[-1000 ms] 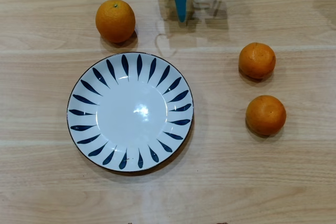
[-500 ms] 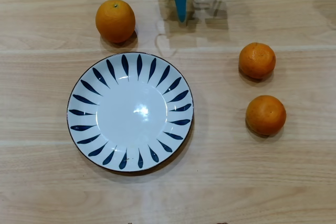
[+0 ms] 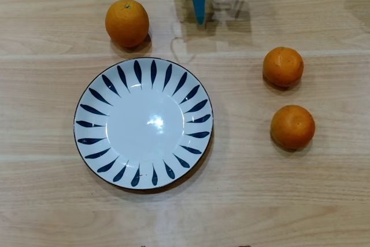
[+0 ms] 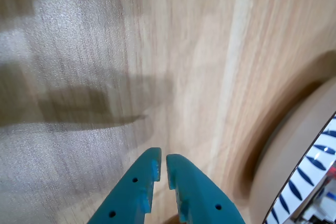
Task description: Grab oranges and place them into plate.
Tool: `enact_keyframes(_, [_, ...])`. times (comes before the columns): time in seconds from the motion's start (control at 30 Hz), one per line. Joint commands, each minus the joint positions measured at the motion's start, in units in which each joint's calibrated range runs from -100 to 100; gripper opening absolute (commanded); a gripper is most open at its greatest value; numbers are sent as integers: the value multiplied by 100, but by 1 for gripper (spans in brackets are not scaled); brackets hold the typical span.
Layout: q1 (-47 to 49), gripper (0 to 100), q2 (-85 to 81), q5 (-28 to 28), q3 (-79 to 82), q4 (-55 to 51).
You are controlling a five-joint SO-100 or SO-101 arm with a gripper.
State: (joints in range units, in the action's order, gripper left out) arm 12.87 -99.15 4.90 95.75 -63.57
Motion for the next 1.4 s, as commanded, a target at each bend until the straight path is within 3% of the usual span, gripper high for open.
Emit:
enact_keyframes(0.0, [-21,2,-42,-36,27,78])
enact_keyframes(0.8, [11,2,-25,-67,-100,70])
enact_keyframes(0.87, [-13,2,93,-41,-634,78])
enact_keyframes(1.13, [-360,2,2248,11,-5306,-51])
enact_keyframes(1.37, [-916,2,2730,1580,-6954,-1091])
